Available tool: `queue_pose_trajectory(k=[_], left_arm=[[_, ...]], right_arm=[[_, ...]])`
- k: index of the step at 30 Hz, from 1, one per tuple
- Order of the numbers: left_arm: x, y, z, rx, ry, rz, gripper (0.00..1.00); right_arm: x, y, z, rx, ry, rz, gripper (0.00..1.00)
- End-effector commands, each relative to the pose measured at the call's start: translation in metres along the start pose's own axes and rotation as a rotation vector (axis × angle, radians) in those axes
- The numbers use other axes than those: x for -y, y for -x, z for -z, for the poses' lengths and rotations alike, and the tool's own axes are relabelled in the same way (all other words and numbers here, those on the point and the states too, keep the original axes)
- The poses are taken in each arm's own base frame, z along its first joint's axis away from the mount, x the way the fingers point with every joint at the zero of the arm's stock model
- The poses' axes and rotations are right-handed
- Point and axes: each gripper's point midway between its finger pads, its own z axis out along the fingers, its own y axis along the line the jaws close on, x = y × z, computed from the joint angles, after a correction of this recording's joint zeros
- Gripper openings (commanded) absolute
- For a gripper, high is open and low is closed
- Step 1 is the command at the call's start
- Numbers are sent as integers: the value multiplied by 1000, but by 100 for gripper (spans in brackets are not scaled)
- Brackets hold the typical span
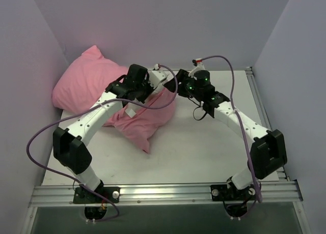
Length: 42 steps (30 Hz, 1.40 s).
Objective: Remove the pillowcase from the pillow
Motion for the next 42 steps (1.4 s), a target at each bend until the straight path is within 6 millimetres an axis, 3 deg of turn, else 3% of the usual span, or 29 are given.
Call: queue_pose_trajectory(k=[1,4,8,13,17,19,20,23,26,27,33,36,37,39,40,42], left_arm=[[-42,46,39,177,127,86,2],[-40,48,45,192,114,102,2],[-37,51,47,202,103,110,2],[-35,49,48,198,92,114,2],[-44,60,55,221,122,117,2],[-48,64,59,226,135,124,2],[-52,67,62,233,144,137,2],[-65,73,71,251,179,154,2],[-80,76,80,259,211,167,2],[-87,77,86,270,212,181,2],[-107,89,123,347,216,246,2],[-124,115,166,477,254,268,2],[-129,134,191,555,232,284,2],[-121,141,210,582,136,315,2],[-115,157,236,654,72,314,2],[-106,159,252,670,46,298,2]], right_arm=[[-11,23,27,83,47,35,53],[-14,15,25,74,76,16,53],[-13,-1,6,25,103,-16,53],[-31,-7,-14,-8,139,1,52],[-19,-28,-29,-58,110,-17,50],[-14,-34,-33,-65,104,-23,44],[-9,-41,-34,-78,95,-36,32],[4,-46,-36,-86,65,-42,10],[29,-53,-32,-97,-8,-45,4],[37,-47,-31,-80,-16,-57,0],[82,-49,-42,-98,-98,-71,0],[88,-59,-48,-96,-102,-76,0],[90,-69,-52,-115,-105,-81,0],[89,-76,-58,-132,-93,-84,0],[93,-80,-65,-142,-95,-89,0],[97,-79,-73,-144,-96,-91,0]])
